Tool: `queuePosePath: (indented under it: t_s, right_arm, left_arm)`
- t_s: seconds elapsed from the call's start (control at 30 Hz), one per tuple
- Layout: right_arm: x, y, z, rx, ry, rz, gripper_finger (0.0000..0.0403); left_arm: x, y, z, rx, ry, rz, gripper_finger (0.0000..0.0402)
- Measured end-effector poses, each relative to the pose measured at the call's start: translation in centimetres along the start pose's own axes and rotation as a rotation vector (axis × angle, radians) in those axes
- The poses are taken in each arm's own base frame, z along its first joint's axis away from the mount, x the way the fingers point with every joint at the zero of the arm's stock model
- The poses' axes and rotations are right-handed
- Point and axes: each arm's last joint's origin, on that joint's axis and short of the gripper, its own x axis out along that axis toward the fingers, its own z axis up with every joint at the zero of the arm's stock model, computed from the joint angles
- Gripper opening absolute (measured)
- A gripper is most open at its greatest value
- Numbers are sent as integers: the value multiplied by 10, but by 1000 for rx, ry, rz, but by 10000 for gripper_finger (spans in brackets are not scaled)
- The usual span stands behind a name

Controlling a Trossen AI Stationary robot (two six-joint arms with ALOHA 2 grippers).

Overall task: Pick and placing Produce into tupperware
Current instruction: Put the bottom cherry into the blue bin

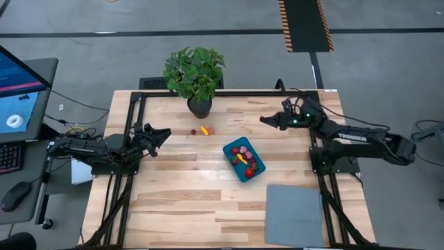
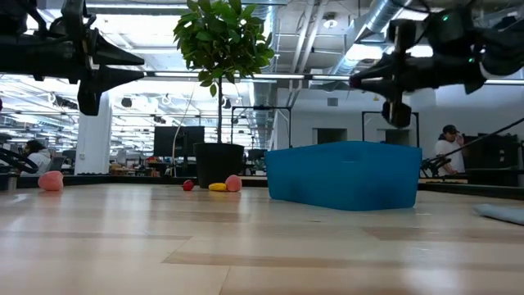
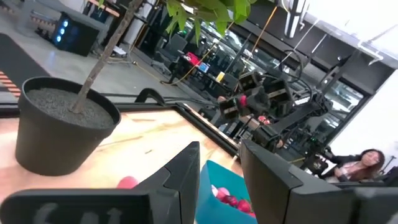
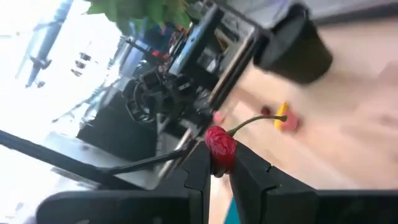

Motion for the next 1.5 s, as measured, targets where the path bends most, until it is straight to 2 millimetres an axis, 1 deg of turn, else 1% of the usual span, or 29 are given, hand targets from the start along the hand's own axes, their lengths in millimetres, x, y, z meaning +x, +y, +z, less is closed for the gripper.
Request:
queuePosePath:
  t_s: [0.1, 0.17, 0.27, 0.47, 0.8, 1.0, 1.17, 1.3, 1.5]
  right_arm:
    - [4, -9, 1, 112, 37, 8, 71]
    - [6, -12, 4, 115, 30, 29, 71]
    - [11, -9, 5, 71, 7, 71, 71]
    - [18, 7, 6, -60, -71, 197, 71]
    - [24, 14, -3, -111, -65, 199, 71]
    - [25, 15, -5, -112, -77, 192, 71]
    - [26, 17, -8, -151, -56, 211, 71]
    - [27, 23, -12, -325, -32, 264, 71]
    - [31, 31, -24, -747, -44, 315, 71]
  left_arm:
    - [0, 0, 0, -14, 0, 1, 107]
    - [0, 0, 0, -26, -2, 4, 107]
    - [0, 0, 0, -32, -2, 4, 107]
    - [0, 0, 0, -57, 1, 1, 107]
    - [0, 1, 0, -41, -13, 27, 107]
    - [0, 2, 0, -30, -29, 66, 107]
    - [0, 3, 0, -26, -27, 72, 107]
    - [0, 3, 0, -25, -25, 68, 107]
    - [0, 3, 0, 46, -29, 81, 107]
